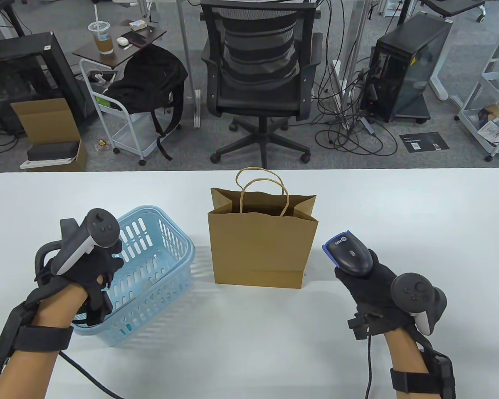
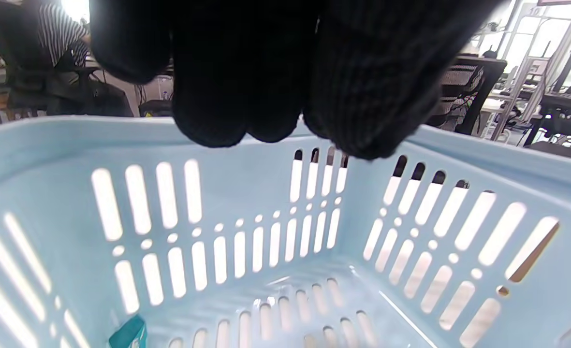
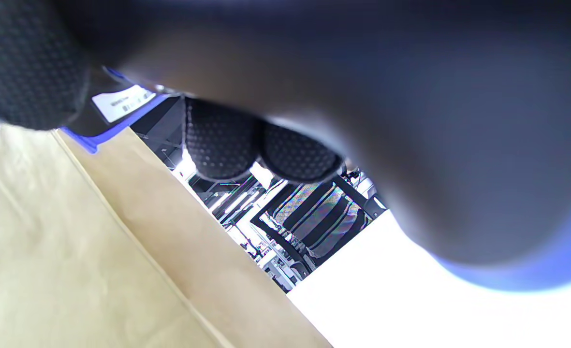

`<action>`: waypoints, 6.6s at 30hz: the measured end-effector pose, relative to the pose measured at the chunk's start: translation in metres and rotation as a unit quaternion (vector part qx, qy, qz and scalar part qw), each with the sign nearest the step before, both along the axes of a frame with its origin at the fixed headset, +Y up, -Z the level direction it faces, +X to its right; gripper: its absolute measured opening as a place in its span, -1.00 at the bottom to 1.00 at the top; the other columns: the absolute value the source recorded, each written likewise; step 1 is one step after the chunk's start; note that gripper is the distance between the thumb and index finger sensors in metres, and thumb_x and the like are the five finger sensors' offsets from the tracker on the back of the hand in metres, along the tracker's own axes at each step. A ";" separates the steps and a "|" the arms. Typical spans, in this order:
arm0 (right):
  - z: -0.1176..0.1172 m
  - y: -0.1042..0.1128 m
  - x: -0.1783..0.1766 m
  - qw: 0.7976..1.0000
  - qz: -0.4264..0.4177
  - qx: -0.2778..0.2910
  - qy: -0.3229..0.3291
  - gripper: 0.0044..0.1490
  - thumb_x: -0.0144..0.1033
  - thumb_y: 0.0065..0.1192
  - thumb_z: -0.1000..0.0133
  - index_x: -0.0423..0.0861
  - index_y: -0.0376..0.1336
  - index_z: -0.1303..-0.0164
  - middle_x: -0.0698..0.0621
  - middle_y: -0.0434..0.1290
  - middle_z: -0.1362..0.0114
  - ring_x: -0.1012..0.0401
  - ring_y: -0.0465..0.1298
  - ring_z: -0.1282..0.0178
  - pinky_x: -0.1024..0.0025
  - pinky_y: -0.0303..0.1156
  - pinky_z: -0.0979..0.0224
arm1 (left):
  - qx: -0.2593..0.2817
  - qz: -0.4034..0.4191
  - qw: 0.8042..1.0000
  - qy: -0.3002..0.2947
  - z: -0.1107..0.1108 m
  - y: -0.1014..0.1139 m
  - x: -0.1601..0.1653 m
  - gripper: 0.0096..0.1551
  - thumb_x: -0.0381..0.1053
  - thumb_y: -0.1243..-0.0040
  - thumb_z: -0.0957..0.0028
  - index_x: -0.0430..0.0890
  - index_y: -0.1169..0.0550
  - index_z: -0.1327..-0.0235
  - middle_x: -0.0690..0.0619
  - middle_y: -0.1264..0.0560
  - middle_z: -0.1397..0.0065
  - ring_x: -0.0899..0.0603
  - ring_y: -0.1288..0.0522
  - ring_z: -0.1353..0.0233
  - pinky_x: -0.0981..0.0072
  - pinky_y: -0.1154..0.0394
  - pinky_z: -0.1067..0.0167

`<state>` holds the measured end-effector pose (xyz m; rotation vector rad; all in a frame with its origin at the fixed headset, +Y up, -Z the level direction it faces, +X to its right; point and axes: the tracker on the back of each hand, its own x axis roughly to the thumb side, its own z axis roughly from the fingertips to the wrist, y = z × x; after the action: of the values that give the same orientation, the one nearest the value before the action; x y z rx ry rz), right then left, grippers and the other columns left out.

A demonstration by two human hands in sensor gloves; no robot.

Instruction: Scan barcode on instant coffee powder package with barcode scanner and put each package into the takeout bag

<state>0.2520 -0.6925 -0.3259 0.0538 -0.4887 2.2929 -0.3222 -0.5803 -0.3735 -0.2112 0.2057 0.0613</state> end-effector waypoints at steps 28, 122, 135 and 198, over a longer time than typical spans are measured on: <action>-0.001 -0.002 0.000 1.000 0.005 -0.008 -0.002 -0.15 0.29 0.49 0.03 -0.02 0.33 -0.30 0.12 0.73 0.01 0.15 0.74 0.00 0.15 0.59 -0.19 | -0.064 0.058 0.994 0.071 -0.021 -0.046 -0.037 -0.36 0.05 -0.43 0.06 0.11 -0.54 -0.36 0.09 -0.54 -0.47 -0.18 -0.60 -0.41 -0.08 -0.40 -0.44; -0.008 -0.014 -0.005 0.999 0.033 -0.037 0.012 -0.13 0.30 0.50 0.04 -0.03 0.32 -0.32 0.11 0.73 0.01 0.15 0.75 0.00 0.15 0.59 -0.19 | -0.304 -0.158 0.938 -0.043 -0.060 -0.168 0.016 0.10 0.15 -0.42 0.06 0.45 0.11 -0.43 0.52 0.22 -0.66 0.01 -0.34 -0.66 0.14 -0.14 -0.75; -0.007 -0.013 -0.004 0.999 0.032 -0.034 0.013 -0.14 0.30 0.50 0.04 -0.04 0.33 -0.31 0.11 0.73 0.01 0.15 0.75 0.00 0.15 0.59 -0.19 | -0.254 -0.204 0.945 -0.036 -0.061 -0.173 0.019 -0.38 0.18 -0.34 0.05 0.38 -0.32 -0.25 0.45 -0.14 -0.61 0.13 -0.32 -0.67 0.28 -0.19 -0.73; -0.001 -0.006 0.002 1.000 0.016 -0.008 0.008 -0.13 0.29 0.50 0.04 -0.04 0.33 -0.31 0.11 0.73 0.00 0.15 0.75 -0.01 0.15 0.59 -0.19 | 0.454 -0.033 0.854 -0.253 0.108 0.061 0.107 -0.41 0.19 -0.38 0.22 0.26 -0.53 -0.15 0.28 -0.46 -0.48 0.03 -0.65 -0.34 0.07 -0.49 -0.44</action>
<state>0.2539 -0.6988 -0.3272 0.0736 -0.4652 2.3262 -0.2151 -0.5196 -0.2658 0.7299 -0.3562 0.0271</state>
